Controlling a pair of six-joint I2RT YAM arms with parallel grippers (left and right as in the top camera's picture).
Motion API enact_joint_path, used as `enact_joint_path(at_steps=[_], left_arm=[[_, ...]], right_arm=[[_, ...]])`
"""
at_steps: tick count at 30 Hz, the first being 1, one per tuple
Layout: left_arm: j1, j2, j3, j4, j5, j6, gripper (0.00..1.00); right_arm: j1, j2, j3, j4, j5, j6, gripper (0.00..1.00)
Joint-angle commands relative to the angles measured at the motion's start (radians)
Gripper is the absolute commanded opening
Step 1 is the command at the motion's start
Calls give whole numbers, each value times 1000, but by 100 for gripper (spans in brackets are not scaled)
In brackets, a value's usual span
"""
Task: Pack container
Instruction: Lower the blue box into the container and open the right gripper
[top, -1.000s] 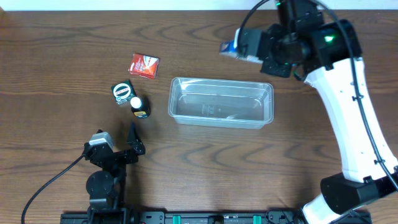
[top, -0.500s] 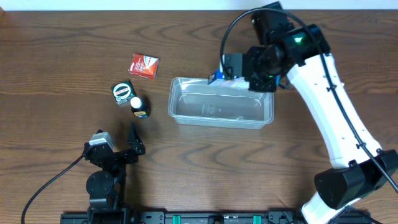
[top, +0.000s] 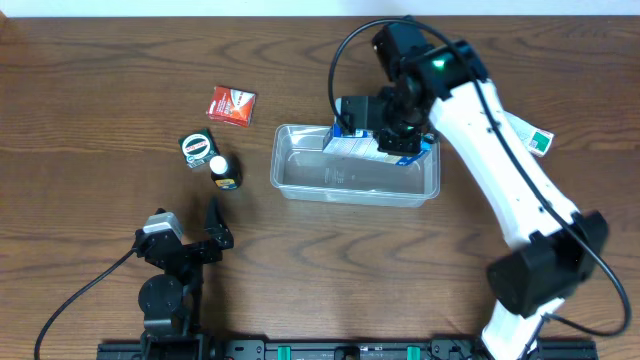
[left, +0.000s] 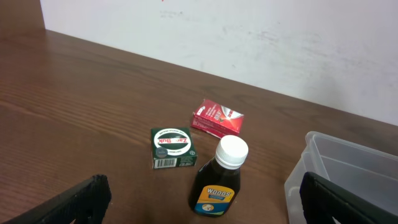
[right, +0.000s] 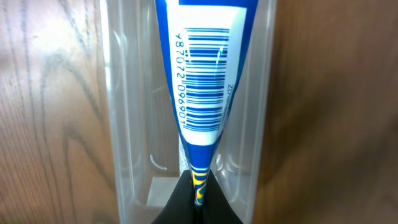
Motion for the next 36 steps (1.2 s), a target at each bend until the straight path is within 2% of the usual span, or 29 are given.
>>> enact_joint_path(at_steps=[1, 11, 24, 25, 27, 28, 36], left_arm=[[4, 0, -33, -17, -12, 6, 98], [4, 0, -33, -18, -12, 6, 98], [4, 0, -33, -17, -12, 6, 98], [4, 0, -33, -17, -12, 6, 98], [4, 0, -33, -18, -12, 6, 98], [4, 0, -33, -18, -12, 6, 98], [4, 0, -33, -17, -12, 6, 98]], right_arm=[[3, 63, -7, 0, 28, 39, 1], [2, 190, -6, 21, 129, 39, 1], [2, 200, -6, 108, 193, 8, 1], [3, 200, -7, 108, 191, 8, 2], [3, 200, -6, 101, 175, 9, 25], [3, 200, -7, 93, 158, 9, 30], [17, 199, -6, 1, 88, 34, 29]])
